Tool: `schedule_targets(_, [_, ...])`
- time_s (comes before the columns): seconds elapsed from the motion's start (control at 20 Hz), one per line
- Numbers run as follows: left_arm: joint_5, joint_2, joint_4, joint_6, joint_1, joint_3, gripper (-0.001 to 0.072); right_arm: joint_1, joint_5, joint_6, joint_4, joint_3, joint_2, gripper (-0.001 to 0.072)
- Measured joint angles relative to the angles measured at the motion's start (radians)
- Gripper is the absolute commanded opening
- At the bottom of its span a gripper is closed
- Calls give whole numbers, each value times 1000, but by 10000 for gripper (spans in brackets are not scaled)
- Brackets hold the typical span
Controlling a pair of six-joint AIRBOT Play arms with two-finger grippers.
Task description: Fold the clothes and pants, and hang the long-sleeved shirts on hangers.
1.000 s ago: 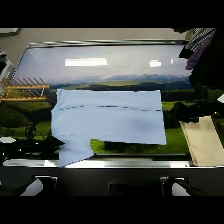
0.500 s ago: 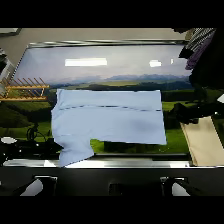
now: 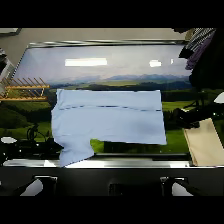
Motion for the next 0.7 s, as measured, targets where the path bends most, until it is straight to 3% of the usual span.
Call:
schedule_targets(0.3, [-2,0,0,0,0,14,22,-57,5,-18,-45,-64,-89,484])
schedule_targets(0.7, [-2,0,-1,0,0,19,22,-147,-103,-121,80,-269,-104,484])
